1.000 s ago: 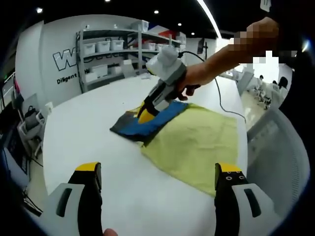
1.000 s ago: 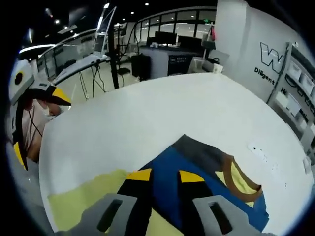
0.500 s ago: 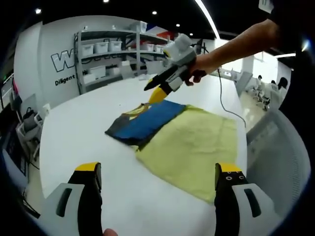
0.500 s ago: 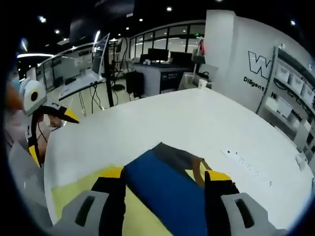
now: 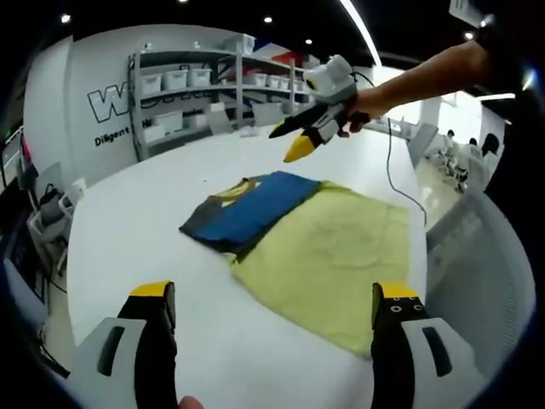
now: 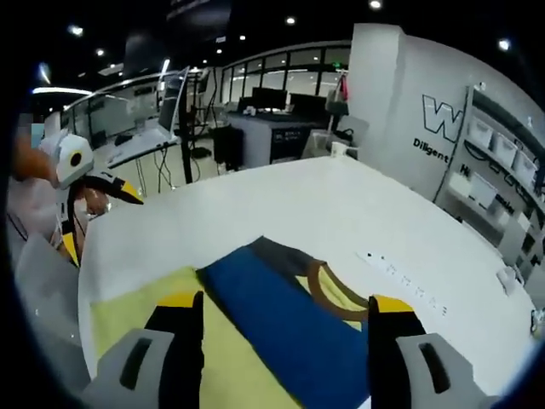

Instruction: Fold the garment on the visible template until the final outline fits inside the template.

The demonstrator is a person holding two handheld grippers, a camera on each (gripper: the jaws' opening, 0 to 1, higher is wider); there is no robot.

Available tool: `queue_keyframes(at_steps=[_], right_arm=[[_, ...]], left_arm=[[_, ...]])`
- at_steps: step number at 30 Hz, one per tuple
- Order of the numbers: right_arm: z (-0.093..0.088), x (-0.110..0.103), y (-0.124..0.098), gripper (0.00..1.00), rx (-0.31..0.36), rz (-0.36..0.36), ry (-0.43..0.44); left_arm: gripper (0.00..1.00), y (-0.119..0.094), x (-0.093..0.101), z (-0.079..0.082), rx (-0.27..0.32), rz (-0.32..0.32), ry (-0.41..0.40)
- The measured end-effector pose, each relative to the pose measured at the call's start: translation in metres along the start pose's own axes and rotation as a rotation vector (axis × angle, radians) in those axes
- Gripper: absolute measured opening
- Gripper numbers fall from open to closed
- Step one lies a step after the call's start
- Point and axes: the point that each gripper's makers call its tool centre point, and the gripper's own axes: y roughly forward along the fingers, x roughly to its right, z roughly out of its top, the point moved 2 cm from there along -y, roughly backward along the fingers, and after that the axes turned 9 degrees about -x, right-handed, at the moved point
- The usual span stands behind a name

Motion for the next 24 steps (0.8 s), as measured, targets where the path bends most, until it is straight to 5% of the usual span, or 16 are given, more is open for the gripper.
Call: queue_keyframes(at_steps=[24], right_arm=[[-0.043, -0.002, -0.066, 0.93, 0.061, 0.011, -0.034]], left_arm=[[0.93, 0.014, 0.024, 0.017, 0.005, -0.021, 0.028]])
